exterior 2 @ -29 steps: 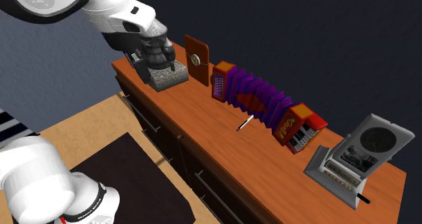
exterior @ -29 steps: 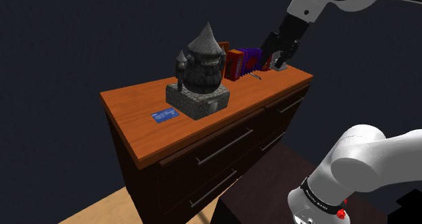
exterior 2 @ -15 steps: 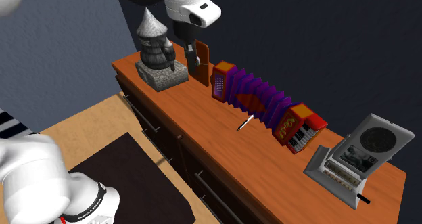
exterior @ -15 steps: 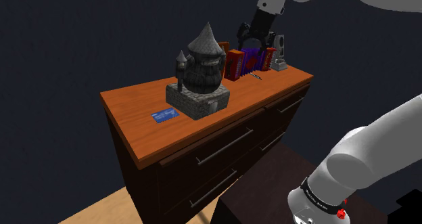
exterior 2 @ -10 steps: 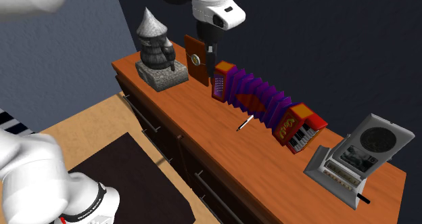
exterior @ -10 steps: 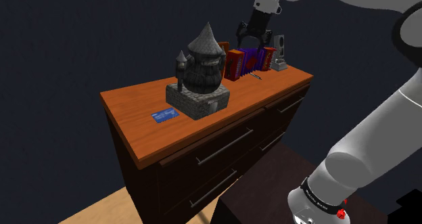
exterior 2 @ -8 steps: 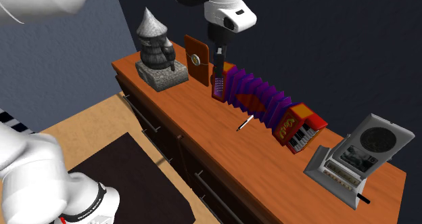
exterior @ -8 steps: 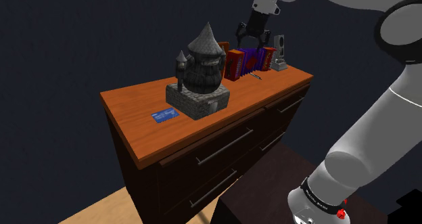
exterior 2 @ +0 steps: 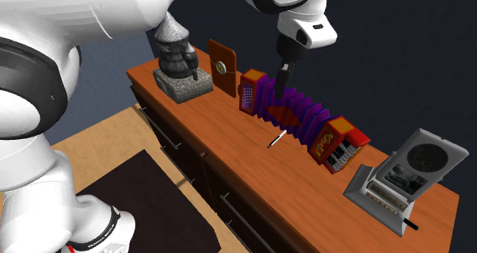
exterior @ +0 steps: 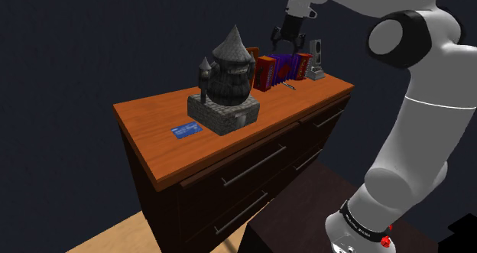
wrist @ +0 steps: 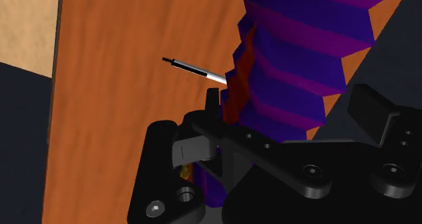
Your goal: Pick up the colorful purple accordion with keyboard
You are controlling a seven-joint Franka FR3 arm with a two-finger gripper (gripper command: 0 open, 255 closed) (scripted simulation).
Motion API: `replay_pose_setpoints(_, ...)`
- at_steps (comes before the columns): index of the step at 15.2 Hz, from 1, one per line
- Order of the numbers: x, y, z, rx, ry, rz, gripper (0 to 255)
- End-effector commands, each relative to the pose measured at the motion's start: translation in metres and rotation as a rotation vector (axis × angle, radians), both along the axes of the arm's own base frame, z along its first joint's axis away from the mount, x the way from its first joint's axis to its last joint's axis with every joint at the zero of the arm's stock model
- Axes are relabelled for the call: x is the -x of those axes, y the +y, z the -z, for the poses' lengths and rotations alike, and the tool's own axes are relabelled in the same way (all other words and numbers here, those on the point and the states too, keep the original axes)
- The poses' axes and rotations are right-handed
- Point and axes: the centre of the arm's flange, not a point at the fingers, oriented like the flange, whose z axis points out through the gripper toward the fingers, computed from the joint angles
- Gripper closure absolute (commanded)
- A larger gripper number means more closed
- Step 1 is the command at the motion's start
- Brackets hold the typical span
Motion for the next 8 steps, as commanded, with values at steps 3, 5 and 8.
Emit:
replay_pose_setpoints(3, -0.017, -0.050, 0.007, 0.005, 0.036, 0.149, 0)
replay_pose_setpoints(5, -0.020, -0.064, 0.010, 0.006, 0.045, 0.190, 0)
replay_pose_setpoints(8, -0.020, -0.064, 0.025, 0.006, 0.045, 0.190, 0)
